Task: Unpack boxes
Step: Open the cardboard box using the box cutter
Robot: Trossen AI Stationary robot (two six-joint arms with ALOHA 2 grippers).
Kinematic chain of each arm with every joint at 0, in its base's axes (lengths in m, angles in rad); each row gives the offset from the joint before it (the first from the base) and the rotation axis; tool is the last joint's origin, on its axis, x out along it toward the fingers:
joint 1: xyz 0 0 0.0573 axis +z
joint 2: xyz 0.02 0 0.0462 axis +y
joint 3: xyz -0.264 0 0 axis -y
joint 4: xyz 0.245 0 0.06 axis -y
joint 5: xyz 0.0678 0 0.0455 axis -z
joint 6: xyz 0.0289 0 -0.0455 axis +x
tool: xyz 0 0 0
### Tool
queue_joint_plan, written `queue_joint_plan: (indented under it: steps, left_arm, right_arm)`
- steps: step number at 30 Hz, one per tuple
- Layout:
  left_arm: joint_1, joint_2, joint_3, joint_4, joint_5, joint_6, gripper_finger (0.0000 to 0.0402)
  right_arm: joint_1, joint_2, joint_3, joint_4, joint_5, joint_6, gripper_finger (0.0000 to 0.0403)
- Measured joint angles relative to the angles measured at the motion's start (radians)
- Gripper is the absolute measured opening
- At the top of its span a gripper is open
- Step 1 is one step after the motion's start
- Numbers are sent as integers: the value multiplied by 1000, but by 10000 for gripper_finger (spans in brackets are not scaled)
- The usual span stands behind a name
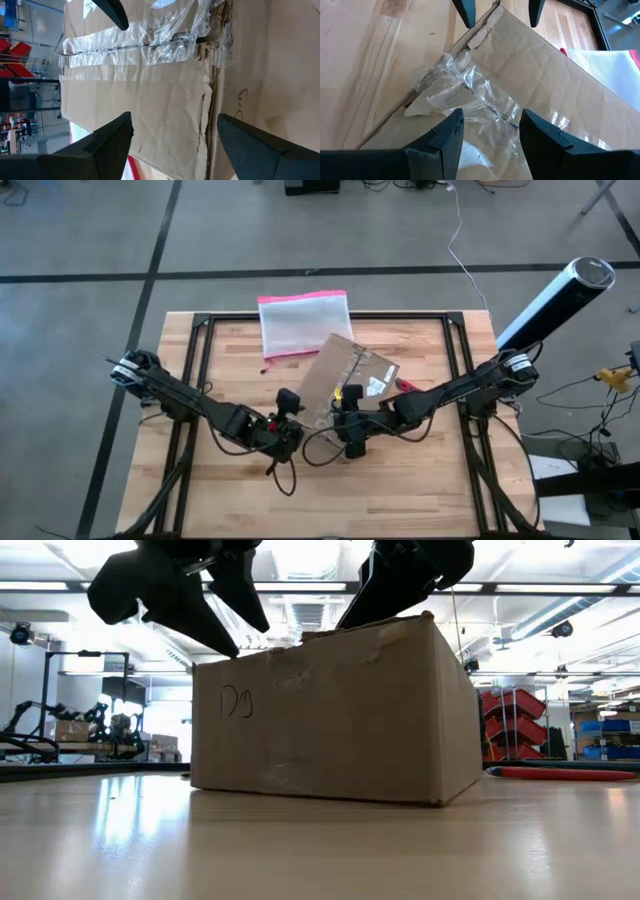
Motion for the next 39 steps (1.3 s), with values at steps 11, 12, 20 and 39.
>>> queue_joint_plan:
  steps: [11,12,20,39]
  left_arm:
    - [8,-2,0,17,-16,0,276]
    - [9,-1,0,17,-6,2,276]
    - [11,6,0,18,52,10,276]
    - [13,34,1,20,80,40,276]
  right_arm:
    - [0,0,0,0,0,0,165]
    - [0,0,0,0,0,0,165]
    - [0,0,0,1,0,0,165]
    - [0,0,0,4,0,5,165]
